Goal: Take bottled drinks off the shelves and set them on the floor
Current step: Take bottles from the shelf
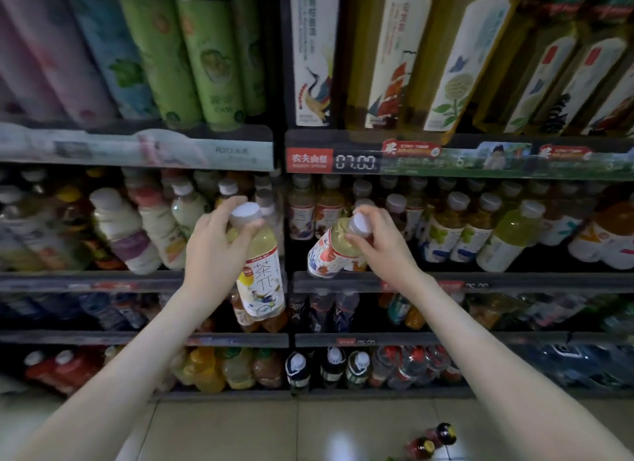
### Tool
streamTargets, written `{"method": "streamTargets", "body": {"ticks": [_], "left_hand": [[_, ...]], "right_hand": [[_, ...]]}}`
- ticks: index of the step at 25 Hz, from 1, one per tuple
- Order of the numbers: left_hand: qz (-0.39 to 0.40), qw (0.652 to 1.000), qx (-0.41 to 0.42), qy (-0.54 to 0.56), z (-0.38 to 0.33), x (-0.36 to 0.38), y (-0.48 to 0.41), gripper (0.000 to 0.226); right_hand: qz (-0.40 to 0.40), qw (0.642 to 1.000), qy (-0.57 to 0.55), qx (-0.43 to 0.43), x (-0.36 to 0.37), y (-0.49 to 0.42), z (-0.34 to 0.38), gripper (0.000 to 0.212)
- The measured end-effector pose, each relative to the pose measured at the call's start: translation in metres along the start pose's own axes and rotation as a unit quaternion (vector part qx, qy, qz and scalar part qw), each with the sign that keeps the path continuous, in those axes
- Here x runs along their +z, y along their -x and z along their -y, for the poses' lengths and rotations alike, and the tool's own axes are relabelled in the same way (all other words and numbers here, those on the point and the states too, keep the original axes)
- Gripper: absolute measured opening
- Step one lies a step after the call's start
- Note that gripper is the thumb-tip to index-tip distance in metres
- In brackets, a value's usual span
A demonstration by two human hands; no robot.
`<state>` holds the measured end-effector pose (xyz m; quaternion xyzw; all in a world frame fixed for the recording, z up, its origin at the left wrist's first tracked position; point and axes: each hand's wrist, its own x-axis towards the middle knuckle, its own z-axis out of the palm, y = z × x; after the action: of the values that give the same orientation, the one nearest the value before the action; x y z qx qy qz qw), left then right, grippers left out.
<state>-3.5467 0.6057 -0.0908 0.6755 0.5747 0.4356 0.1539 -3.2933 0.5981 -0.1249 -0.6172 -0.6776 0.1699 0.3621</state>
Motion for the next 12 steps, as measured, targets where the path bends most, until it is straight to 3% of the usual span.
{"method": "streamTargets", "body": {"ticks": [8,12], "left_hand": [[0.002,1.0,-0.012,-0.007,0.02,-0.021,0.008,0.046],[0.022,1.0,-0.012,0.013,0.012,-0.011,0.006,0.046]], "right_hand": [[0.066,0.98,0.174,0.077,0.052,-0.064,0.008,0.052],[0.105,0.965,0.206,0.121,0.052,-0.083,0.009,0.068]]}}
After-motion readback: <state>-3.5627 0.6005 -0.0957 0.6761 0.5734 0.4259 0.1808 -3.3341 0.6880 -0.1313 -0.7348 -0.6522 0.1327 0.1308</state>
